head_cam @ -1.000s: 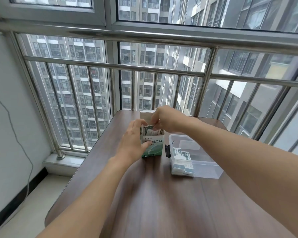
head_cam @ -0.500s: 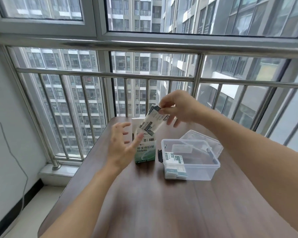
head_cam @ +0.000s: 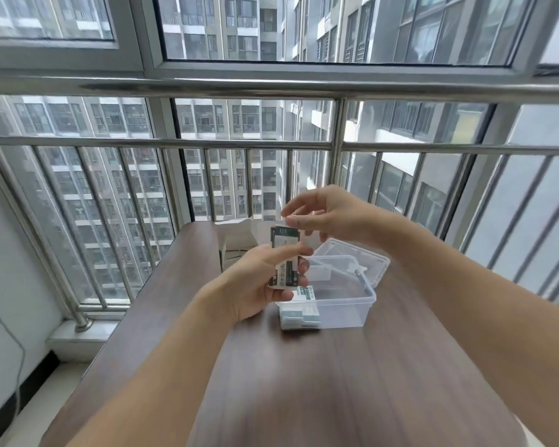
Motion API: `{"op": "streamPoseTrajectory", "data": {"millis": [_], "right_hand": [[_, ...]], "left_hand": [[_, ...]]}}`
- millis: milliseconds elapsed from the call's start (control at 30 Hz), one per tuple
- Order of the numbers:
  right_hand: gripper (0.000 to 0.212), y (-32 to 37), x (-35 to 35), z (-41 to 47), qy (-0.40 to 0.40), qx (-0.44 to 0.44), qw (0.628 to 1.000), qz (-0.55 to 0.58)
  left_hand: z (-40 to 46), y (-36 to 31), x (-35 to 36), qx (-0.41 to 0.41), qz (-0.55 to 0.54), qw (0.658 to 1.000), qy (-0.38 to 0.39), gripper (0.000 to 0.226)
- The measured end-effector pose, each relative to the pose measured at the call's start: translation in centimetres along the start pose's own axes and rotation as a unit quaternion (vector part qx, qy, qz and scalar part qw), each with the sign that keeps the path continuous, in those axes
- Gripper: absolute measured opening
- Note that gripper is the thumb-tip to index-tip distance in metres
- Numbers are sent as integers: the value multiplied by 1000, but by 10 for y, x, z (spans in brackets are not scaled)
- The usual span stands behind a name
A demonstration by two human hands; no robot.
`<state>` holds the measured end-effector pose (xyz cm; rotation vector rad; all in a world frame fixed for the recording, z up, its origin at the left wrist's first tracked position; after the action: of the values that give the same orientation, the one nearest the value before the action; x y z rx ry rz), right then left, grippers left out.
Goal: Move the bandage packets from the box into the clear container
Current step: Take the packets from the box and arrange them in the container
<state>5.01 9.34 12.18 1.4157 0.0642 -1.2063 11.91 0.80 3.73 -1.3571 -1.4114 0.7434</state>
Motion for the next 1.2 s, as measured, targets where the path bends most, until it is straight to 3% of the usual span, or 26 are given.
{"op": "streamPoseTrajectory", "data": {"millis": [100,233,433,567,733,867,967,1033,1100,1133,1200], "right_hand": [[45,-7,13,-14,-23,28,997,61],[23,-3,24,-22,-76,-33,997,-2],[17,-2,17,-24,-39,-47,996,-66],[14,-7,15,-23,-30,-48,998,8],[11,-26,25,-18,11,-11,997,77],[11,-46,26,-16,-27,12,988,154],[14,-67,19,-22,-59,78,969,227],[19,-88,13,-30,-59,144,961,230],[23,-107,13,-35,-13,192,970,151],[25,-115,17,-36,15,211,970,118],[25,-128,30,-36,46,246,964,85]], "left_hand": [[8,5,7,17,29,997,-63,14],[12,3,15,41,75,988,-129,3],[16,-4,5,50,91,976,-193,20],[21,-10,3,52,128,974,-179,13],[27,-11,6,45,166,974,-149,21],[34,-2,4,27,89,990,-110,44],[32,4,-3,20,74,992,-100,43],[23,-6,-22,96,204,955,-194,38],[9,-20,-31,207,393,845,-296,24],[5,-20,-31,238,464,794,-311,19],[8,-9,-30,250,544,744,-296,19]]}}
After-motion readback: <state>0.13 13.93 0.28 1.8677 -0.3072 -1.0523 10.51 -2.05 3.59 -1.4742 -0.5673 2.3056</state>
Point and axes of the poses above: each hand's wrist, its own z-axis towards the middle knuckle, its own x-axis out of the palm, y = z × x, the point moved 8 cm from there along z, towards the middle knuckle, and after that the axes turned 11 degrees about -x, right-handed, at the moved point
